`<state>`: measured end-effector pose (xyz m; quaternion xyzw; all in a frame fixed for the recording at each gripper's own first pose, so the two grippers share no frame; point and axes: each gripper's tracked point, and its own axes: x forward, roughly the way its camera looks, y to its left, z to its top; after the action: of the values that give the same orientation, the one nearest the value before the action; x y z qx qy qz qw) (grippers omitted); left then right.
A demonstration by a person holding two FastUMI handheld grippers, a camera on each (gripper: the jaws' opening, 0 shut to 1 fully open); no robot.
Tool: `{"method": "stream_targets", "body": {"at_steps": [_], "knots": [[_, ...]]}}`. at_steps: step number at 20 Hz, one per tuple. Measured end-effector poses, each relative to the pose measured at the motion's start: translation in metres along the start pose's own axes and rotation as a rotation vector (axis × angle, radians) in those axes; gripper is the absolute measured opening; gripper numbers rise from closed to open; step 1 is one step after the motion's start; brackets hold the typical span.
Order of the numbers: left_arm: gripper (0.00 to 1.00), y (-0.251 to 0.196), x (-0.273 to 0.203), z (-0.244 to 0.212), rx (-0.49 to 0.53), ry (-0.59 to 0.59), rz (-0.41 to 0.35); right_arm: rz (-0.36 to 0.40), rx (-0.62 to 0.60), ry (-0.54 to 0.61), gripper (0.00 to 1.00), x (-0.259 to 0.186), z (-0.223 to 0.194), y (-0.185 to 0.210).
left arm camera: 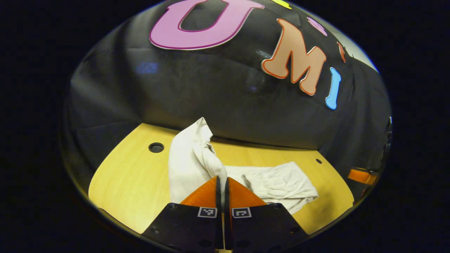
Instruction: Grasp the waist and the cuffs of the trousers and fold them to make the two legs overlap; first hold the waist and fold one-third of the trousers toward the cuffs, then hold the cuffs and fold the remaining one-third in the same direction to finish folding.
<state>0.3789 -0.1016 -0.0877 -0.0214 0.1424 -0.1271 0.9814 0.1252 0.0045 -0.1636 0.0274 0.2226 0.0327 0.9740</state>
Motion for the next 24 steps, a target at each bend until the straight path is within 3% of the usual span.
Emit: {"method": "stream_targets", "body": {"at_steps": [3, 4, 9, 12, 13, 14, 19, 20, 21, 23, 24], "knots": [[0.01, -0.052, 0.01, 0.013, 0.02, -0.028, -0.047, -0.001, -0.004, 0.004, 0.97, -0.008, -0.002, -0.025], [0.01, -0.069, 0.012, 0.016, 0.028, -0.038, -0.063, -0.001, -0.002, 0.006, 0.93, -0.01, -0.003, -0.035], [0.01, -0.15, 0.028, 0.017, 0.09, -0.031, -0.123, -0.019, 0.001, 0.02, 0.96, -0.021, -0.011, -0.078], [0.01, -0.185, 0.036, -0.007, 0.116, 0.01, -0.152, -0.029, 0.004, 0.022, 0.96, -0.025, -0.015, -0.098], [0.01, -0.193, 0.039, -0.015, 0.131, 0.021, -0.15, -0.032, 0.007, 0.022, 0.92, -0.026, -0.016, -0.103], [0.01, -0.2, 0.044, -0.024, 0.155, 0.032, -0.144, -0.034, 0.01, 0.024, 0.96, -0.028, -0.018, -0.107], [0.02, -0.226, 0.051, -0.085, 0.278, 0.137, -0.166, -0.043, 0.004, 0.032, 0.96, -0.035, -0.024, -0.117], [0.05, -0.235, 0.054, -0.096, 0.29, 0.159, -0.177, -0.041, 0.005, 0.032, 0.92, -0.036, -0.024, -0.115], [0.08, -0.236, 0.055, -0.105, 0.289, 0.178, -0.188, -0.039, 0.006, 0.032, 0.96, -0.037, -0.024, -0.114], [0.24, -0.244, 0.051, -0.118, 0.247, 0.202, -0.218, -0.032, 0.004, 0.03, 0.97, -0.039, -0.023, -0.11], [0.39, -0.251, 0.047, -0.118, 0.213, 0.2, -0.244, -0.028, 0.004, 0.027, 0.97, -0.041, -0.023, -0.106]]}}
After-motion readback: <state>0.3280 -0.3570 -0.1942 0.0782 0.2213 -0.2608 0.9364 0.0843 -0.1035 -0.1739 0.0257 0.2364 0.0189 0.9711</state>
